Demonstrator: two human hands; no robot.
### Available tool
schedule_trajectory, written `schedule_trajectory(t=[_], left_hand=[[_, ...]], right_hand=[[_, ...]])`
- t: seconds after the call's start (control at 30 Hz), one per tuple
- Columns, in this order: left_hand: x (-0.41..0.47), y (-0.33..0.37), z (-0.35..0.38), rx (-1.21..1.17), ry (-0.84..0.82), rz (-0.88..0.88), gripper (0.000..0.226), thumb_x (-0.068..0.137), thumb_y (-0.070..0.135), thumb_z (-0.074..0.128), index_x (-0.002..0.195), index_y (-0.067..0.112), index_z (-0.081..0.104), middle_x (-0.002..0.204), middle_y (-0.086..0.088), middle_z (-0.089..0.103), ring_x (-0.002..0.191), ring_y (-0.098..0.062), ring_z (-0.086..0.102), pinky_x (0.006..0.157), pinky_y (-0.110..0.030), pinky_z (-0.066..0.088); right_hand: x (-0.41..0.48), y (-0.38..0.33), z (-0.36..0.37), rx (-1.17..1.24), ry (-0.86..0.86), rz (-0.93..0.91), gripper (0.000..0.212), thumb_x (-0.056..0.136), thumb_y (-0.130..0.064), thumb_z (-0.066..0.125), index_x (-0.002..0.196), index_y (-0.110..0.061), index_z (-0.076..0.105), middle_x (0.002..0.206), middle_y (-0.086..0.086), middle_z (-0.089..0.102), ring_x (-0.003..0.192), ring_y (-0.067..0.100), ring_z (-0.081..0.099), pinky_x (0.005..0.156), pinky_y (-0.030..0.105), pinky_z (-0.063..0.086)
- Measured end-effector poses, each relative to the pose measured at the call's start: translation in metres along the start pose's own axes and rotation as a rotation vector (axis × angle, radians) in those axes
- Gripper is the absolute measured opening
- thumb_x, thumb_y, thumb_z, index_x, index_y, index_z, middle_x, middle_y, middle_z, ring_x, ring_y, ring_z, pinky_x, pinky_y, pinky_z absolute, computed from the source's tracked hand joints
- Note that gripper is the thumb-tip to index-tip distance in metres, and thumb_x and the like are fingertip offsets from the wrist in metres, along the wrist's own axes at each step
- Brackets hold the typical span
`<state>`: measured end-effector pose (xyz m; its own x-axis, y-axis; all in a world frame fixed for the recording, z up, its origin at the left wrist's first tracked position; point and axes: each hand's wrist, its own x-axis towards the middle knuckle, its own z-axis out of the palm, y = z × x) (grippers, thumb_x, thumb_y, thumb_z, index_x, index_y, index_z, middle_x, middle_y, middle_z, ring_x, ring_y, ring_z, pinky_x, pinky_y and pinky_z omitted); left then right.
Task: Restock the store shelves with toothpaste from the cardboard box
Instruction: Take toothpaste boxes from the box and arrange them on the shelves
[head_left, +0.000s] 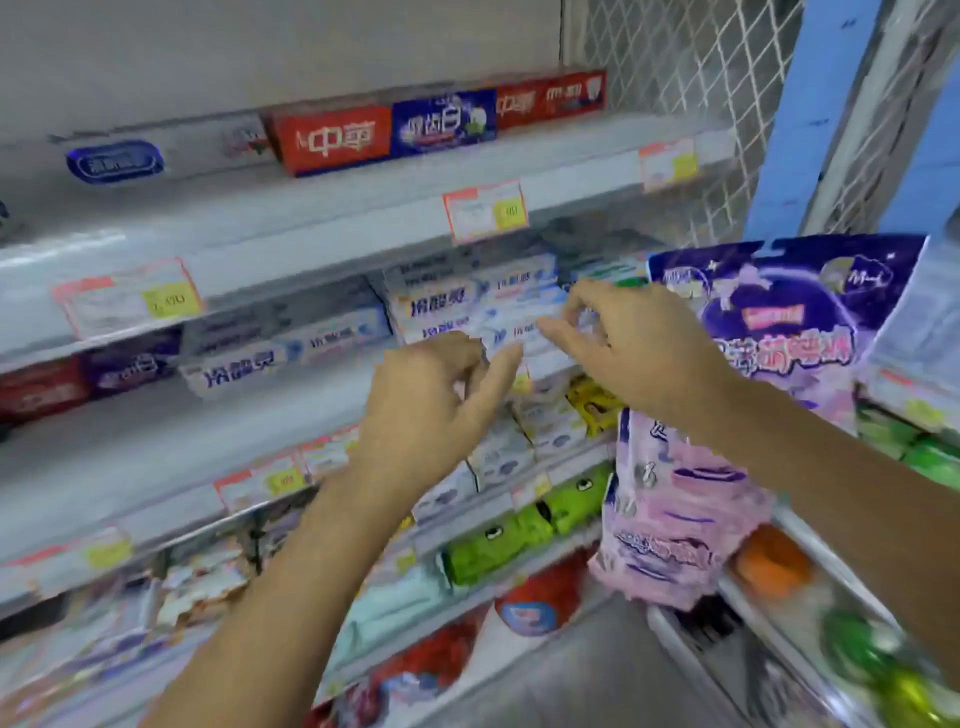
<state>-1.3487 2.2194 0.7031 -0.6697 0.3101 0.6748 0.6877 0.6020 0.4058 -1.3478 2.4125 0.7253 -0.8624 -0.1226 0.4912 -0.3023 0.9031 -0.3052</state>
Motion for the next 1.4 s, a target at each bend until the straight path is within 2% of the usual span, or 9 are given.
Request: schedule_trajectory(t=[0.23,0.4,0.57,0.67,0.77,0.9,1.13,1.3,1.4], left_hand=[[-0.197,-0.071,0.058,-0.107,-0.377,-0.519,0.045,0.079,0.062,0.045,0.052,0.028,0.037,0.046,0.008,0.044,0.047,-0.006,0.046,0.052,-0.029,0.039],[-0.321,-0.116,0.091,-0.152,-0.624,-0.803,0.037,0.08,0.021,0.073,0.067,0.035,0.041,0.074,0.013,0.056,0.071,-0.009,0.058,0.07,-0.029,0.044],[-0.431,-0.15,0.137,-0.123,-0.809,-1.019,0.019,0.085,0.019,0.065,0.074,0.027,0.051,0.089,0.003,0.057,0.084,-0.016,0.056,0.069,-0.02,0.035],[-0.499,-0.177,0.169,-0.056,-0.91,-1.054,0.022,0.087,0.028,0.062,0.074,0.032,0.044,0.077,0.013,0.046,0.08,-0.013,0.05,0.063,-0.018,0.03],[-0.563,-0.205,0.2,-0.017,-1.003,-1.079,0.017,0.085,0.028,0.063,0.08,0.032,0.047,0.083,0.015,0.045,0.091,-0.014,0.054,0.072,-0.019,0.031],[-0.644,-0.244,0.238,0.038,-1.012,-1.147,0.019,0.082,0.026,0.064,0.101,0.024,0.061,0.102,0.005,0.054,0.104,-0.018,0.054,0.076,-0.018,0.03],[-0.728,-0.278,0.282,0.198,-0.965,-1.056,0.032,0.087,0.012,0.053,0.116,0.021,0.061,0.118,-0.002,0.053,0.112,-0.023,0.045,0.09,-0.022,0.029],[-0.743,-0.298,0.294,0.175,-0.818,-1.125,0.027,0.082,-0.001,0.053,0.103,0.009,0.066,0.089,-0.011,0.05,0.088,-0.033,0.052,0.073,-0.033,0.038],[-0.742,-0.305,0.292,0.098,-0.757,-1.18,0.023,0.084,0.002,0.056,0.1,0.014,0.068,0.079,0.003,0.046,0.075,-0.021,0.05,0.066,-0.026,0.034]], right_hand=[[-0.128,0.0,0.132,0.002,-0.431,0.227,0.03,0.092,-0.046,0.052,0.103,-0.019,0.059,0.07,-0.005,0.058,0.075,0.022,0.059,0.061,0.03,0.037],[-0.227,0.014,0.249,0.08,-0.799,0.421,0.018,0.083,-0.013,0.062,0.095,-0.015,0.049,0.104,0.005,0.047,0.1,0.027,0.054,0.08,0.032,0.04],[-0.329,0.023,0.346,0.096,-0.978,0.613,0.041,0.087,-0.014,0.056,0.067,-0.029,0.024,0.09,-0.002,0.036,0.073,0.014,0.044,0.063,0.022,0.036],[-0.382,0.033,0.398,0.154,-0.996,0.681,0.025,0.093,-0.018,0.054,0.086,-0.026,0.031,0.081,-0.009,0.037,0.067,0.002,0.038,0.054,0.012,0.028],[-0.428,0.044,0.457,0.15,-1.083,0.719,0.025,0.088,-0.013,0.059,0.105,-0.02,0.043,0.092,-0.002,0.055,0.078,0.011,0.052,0.058,0.014,0.041],[-0.488,0.056,0.536,0.097,-1.109,0.729,0.044,0.078,-0.024,0.071,0.117,-0.017,0.053,0.111,0.002,0.06,0.102,0.022,0.061,0.084,0.03,0.053],[-0.558,0.063,0.659,0.01,-1.205,0.739,0.044,0.09,-0.038,0.058,0.127,-0.016,0.045,0.123,0.006,0.056,0.114,0.024,0.054,0.094,0.037,0.048],[-0.585,0.066,0.716,-0.118,-1.188,0.635,0.057,0.089,-0.04,0.059,0.134,-0.009,0.041,0.128,0.013,0.052,0.12,0.028,0.045,0.095,0.034,0.042],[-0.6,0.059,0.731,-0.333,-1.287,0.491,0.052,0.091,-0.029,0.055,0.135,-0.006,0.04,0.134,0.015,0.048,0.123,0.031,0.039,0.097,0.037,0.038]])
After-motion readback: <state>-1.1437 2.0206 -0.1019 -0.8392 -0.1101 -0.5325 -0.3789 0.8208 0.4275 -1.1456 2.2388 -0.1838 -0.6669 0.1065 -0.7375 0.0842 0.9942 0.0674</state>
